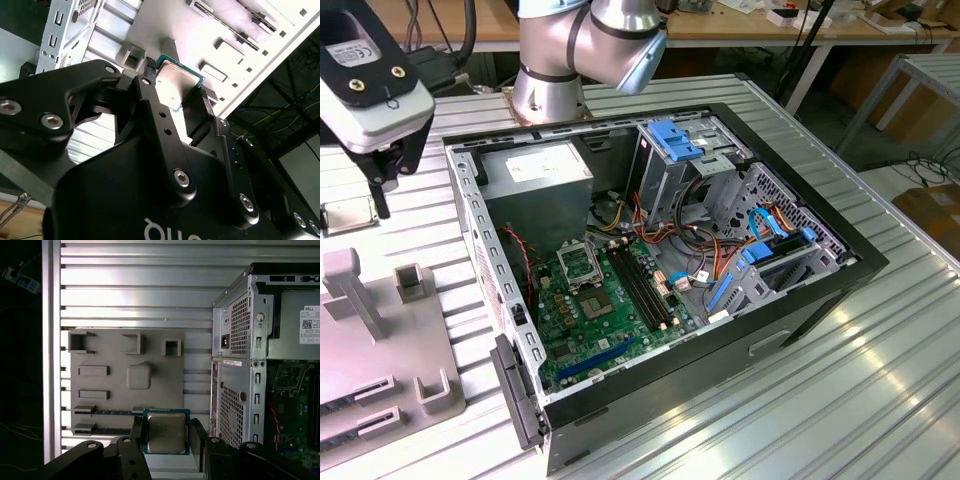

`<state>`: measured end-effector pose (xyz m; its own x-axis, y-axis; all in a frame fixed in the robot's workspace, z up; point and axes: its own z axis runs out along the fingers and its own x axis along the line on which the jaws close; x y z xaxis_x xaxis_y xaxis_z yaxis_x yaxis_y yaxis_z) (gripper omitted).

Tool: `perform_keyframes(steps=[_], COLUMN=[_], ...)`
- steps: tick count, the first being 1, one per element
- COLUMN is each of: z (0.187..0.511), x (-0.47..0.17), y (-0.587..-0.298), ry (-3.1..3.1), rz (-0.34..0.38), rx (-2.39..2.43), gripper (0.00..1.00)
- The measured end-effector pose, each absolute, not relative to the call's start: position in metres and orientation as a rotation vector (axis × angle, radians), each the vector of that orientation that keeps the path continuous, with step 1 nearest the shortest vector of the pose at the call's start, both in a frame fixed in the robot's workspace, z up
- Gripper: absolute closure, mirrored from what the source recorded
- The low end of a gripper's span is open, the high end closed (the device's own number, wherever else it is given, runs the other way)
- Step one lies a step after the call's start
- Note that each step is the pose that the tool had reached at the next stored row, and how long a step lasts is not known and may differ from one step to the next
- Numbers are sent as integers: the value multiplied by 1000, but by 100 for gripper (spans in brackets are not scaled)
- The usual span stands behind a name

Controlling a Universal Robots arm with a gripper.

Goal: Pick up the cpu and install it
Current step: 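Pick up the cpu and move it towards the insertion slot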

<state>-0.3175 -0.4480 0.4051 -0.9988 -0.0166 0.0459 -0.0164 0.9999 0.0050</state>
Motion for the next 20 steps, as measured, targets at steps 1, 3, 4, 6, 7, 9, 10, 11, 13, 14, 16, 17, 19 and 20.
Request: perform_keyframes(steps=[1, 3, 4, 6, 7, 9, 10, 11, 13, 14, 16, 17, 19, 20], z=[405, 405, 405, 405, 405, 405, 405, 405, 405, 405, 405, 405, 405, 405], x=[-316, -313, -310, -306, -304, -300, -299, -297, -293, -292, -288, -287, -284, -283], y=[-448, -448, -448, -448, -448, -448, -448, -448, -448, -448, -448, -448, -448, -448], ry=[-3096, -3096, -3096, -3096, -3096, -3096, -3095, -3096, -3096, -3096, -3096, -3096, -3096, -3096], rz=[-7, -7, -7, -7, -7, -7, -7, -7, -7, -7, -7, -7, -7, -7], rx=[26, 26, 25, 26, 26, 26, 26, 26, 26, 26, 26, 26, 26, 26], gripper=[53, 53, 53, 53, 53, 53, 53, 53, 53, 53, 53, 53, 53, 53])
